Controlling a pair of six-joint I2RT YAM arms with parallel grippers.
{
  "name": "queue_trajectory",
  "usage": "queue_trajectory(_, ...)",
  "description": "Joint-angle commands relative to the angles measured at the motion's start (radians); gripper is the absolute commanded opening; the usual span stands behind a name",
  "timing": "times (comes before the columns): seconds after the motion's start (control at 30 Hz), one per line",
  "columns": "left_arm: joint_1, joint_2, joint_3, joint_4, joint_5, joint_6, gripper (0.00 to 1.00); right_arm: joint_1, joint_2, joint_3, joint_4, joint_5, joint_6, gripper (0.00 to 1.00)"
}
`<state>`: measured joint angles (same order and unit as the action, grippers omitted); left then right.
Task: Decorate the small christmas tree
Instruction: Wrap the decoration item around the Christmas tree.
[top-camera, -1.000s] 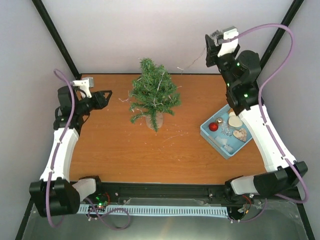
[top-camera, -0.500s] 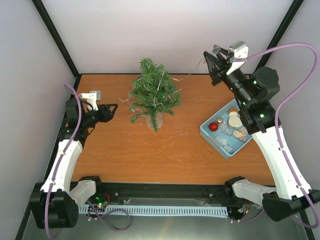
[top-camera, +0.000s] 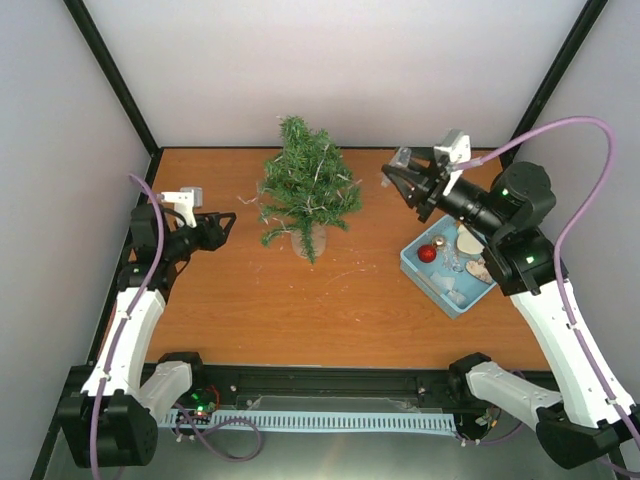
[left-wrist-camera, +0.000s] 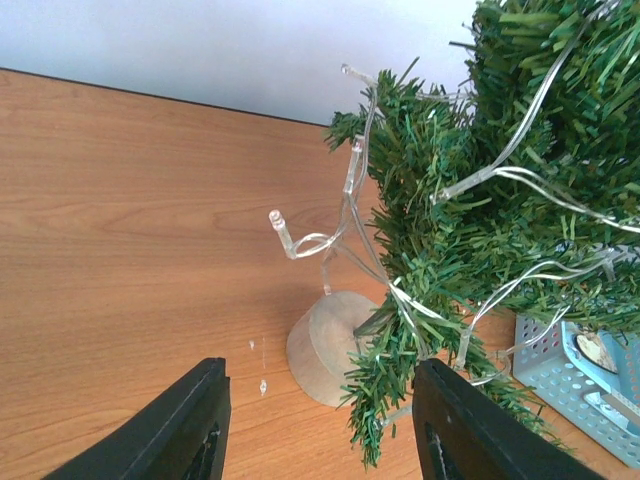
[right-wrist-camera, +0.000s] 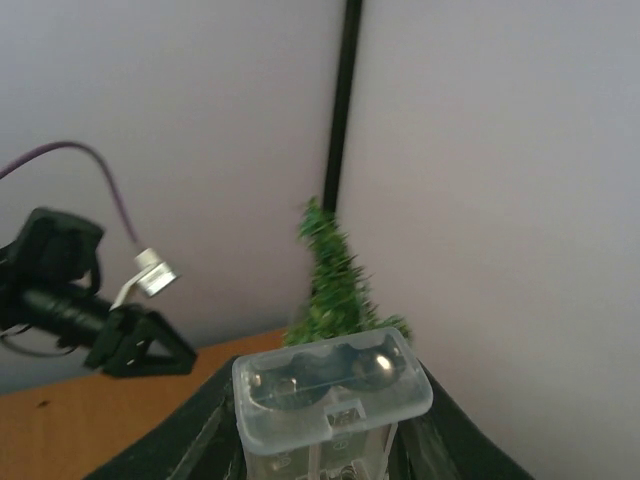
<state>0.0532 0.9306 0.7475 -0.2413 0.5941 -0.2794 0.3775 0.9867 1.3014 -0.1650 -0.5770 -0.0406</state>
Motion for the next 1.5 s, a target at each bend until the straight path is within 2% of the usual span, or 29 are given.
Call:
queue_trajectory(0.0,-0.010,-0.022,-0.007,0.020,0.013,0.026,0.51,0.061,0.009,-0.010,-0.120,-0.082,-0.083,0.16)
queue_trajectory(0.23,-0.010,-0.021,-0.001,0.030,0.038,0.011,0.52,0.243,0.079,-0.002,-0.191,-0.016,-0.227,0.18)
queue_trajectory(0.43,-0.010,-0.047,0.027,0.025,0.067,-0.032,0.52,0.372,0.186,-0.031,-0.063,0.107,-0.255,0.17)
queue_trajectory(0.63,-0.009,-0.103,0.082,-0.035,0.094,-0.056,0.51,0.511,0.312,-0.053,0.033,0.334,-0.333,0.17)
queue_trajectory(0.9,-0.010,-0.156,0.084,-0.043,0.095,-0.079,0.52,0.603,0.456,-0.086,0.132,0.567,-0.511,0.20)
queue_trajectory(1.07,-0.010,-0.152,0.032,-0.028,0.086,-0.084,0.52,0.636,0.563,-0.048,0.115,0.616,-0.598,0.21)
queue_trajectory(1.33,-0.010,-0.119,0.018,-0.042,0.052,-0.084,0.55,0.655,0.681,-0.002,0.131,0.703,-0.632,0.24)
queue_trajectory(1.47,-0.010,-0.119,0.007,-0.043,0.063,-0.071,0.55,0.665,0.671,-0.017,0.111,0.708,-0.614,0.19)
